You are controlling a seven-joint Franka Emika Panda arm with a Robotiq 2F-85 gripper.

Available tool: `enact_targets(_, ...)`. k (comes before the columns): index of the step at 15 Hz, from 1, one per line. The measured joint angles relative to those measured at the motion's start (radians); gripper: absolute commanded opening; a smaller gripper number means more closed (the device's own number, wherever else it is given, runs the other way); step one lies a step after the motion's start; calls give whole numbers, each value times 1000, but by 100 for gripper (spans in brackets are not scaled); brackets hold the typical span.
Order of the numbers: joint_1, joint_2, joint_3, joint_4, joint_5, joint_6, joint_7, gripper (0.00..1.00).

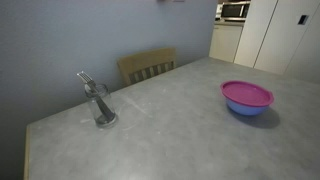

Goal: Take the pink plate off the blue bowl

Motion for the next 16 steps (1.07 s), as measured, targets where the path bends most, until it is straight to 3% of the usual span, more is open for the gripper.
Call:
enact_targets(9,13,24,-28,0,0,25,0,100)
enact_targets(16,10,225,-111,14,11,164,9,100)
